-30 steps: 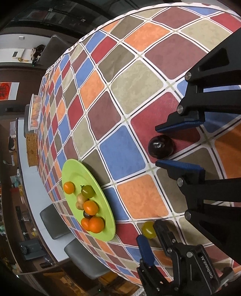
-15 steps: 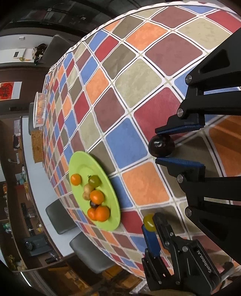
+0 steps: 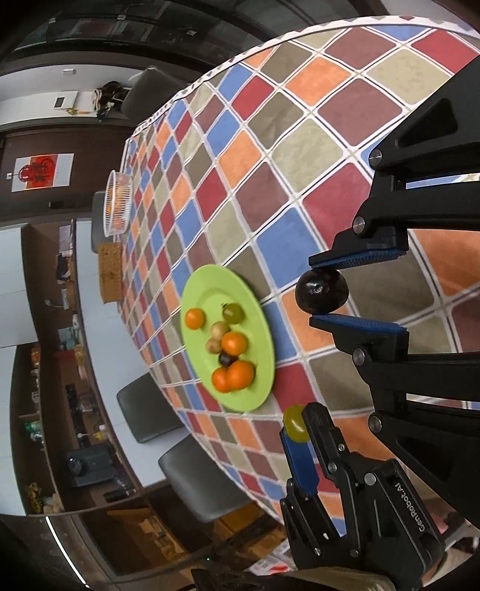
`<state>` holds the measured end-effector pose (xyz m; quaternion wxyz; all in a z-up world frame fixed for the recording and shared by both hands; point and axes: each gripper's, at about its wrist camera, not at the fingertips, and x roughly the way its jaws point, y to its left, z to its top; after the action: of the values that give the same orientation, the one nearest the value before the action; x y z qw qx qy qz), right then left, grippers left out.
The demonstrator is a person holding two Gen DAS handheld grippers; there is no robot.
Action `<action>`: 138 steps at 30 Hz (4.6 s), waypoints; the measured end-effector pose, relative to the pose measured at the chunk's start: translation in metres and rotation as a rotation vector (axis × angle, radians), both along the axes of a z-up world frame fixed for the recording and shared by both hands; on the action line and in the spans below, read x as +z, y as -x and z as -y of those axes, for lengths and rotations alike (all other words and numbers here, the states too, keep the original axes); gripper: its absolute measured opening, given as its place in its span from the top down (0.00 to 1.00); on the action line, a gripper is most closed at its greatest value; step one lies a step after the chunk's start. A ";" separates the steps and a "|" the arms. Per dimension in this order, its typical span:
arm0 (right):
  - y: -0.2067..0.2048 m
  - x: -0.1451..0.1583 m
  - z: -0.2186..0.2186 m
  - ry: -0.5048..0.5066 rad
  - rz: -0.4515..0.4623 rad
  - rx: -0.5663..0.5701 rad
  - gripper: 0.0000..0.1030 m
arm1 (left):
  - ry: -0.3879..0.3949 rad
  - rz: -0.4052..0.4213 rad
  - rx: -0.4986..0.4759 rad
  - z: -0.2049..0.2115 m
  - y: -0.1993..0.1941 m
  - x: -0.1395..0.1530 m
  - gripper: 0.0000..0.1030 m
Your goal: Organize fruits
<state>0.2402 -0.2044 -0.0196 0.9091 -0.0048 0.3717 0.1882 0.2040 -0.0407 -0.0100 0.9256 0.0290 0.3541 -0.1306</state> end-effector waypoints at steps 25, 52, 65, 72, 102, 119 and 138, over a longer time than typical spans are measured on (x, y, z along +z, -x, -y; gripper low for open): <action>-0.031 0.045 -0.047 -0.002 0.099 -0.005 0.75 | -0.041 0.137 -0.003 -0.037 -0.033 0.039 0.73; -0.154 -0.008 -0.093 0.055 -0.046 -0.002 0.75 | -0.049 -0.007 0.024 -0.084 -0.162 -0.014 0.73; -0.182 -0.038 -0.094 0.056 -0.137 -0.037 0.74 | -0.114 -0.126 0.021 -0.080 -0.198 -0.046 0.65; -0.173 -0.033 -0.090 0.064 -0.117 -0.037 0.64 | -0.090 -0.108 0.017 -0.080 -0.182 -0.036 0.60; 0.015 0.051 -0.039 0.004 0.129 -0.131 0.44 | -0.084 0.207 0.113 -0.059 0.010 0.062 0.22; 0.102 0.057 -0.021 0.035 0.228 -0.182 0.36 | -0.079 0.273 0.137 -0.045 0.082 0.066 0.13; 0.135 0.059 -0.015 0.013 0.250 -0.212 0.36 | -0.083 0.325 0.162 -0.047 0.121 0.069 0.10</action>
<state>0.1057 -0.1890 0.0392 0.9629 0.0052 0.2555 0.0868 0.0829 0.0058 0.0592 0.9761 0.0592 0.2061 -0.0347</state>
